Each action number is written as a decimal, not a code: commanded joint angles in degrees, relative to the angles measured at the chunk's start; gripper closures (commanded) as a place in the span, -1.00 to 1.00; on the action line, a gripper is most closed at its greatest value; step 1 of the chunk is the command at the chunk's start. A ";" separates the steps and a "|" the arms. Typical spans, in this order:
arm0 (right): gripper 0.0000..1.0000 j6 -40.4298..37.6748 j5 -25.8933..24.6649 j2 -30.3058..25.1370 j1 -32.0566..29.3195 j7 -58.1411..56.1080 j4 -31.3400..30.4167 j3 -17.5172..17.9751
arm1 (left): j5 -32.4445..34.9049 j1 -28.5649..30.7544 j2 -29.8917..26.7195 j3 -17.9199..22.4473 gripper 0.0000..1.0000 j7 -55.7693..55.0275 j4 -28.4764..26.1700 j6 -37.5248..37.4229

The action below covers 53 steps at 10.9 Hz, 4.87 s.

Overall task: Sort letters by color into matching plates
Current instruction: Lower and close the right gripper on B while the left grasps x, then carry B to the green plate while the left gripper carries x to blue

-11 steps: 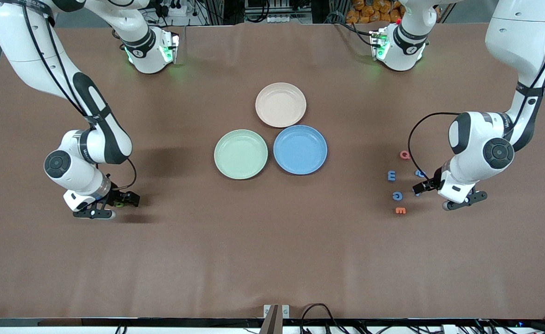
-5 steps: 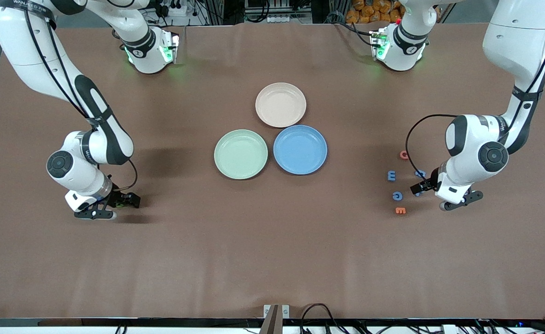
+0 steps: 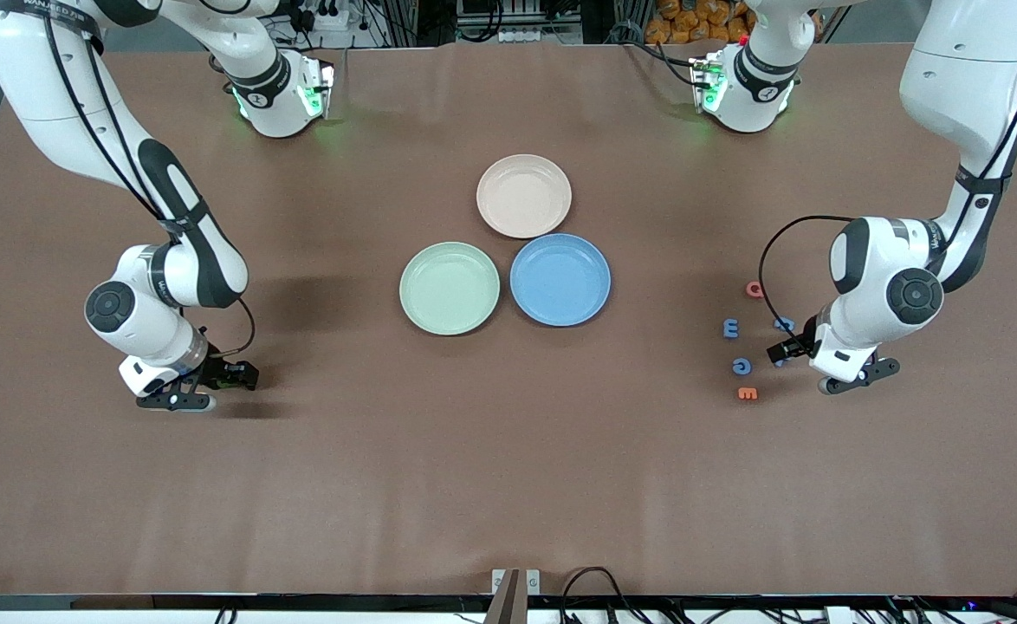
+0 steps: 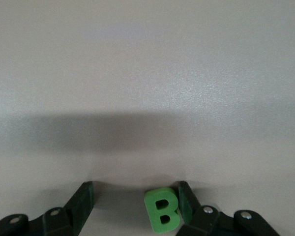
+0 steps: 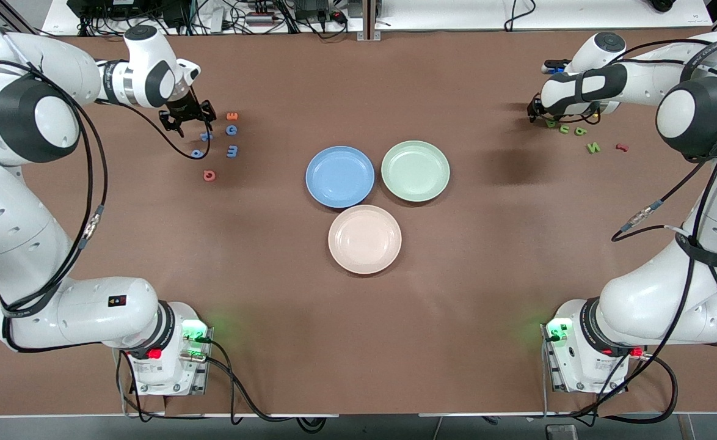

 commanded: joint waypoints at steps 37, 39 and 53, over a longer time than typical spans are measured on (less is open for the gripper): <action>0.58 -1.34 -7.13 -3.15 -3.20 0.91 -2.03 1.83 | 4.16 -2.76 -2.20 -1.22 1.00 -10.54 1.22 -3.42; 0.57 -3.62 -7.12 -4.91 -1.63 6.69 -2.03 2.80 | 4.08 -2.85 -3.96 -2.79 1.00 -10.80 1.57 -5.52; 0.49 -18.31 5.62 -13.53 27.36 27.52 -2.30 3.15 | 3.37 -6.00 -4.15 -19.24 1.00 -32.74 8.95 -20.83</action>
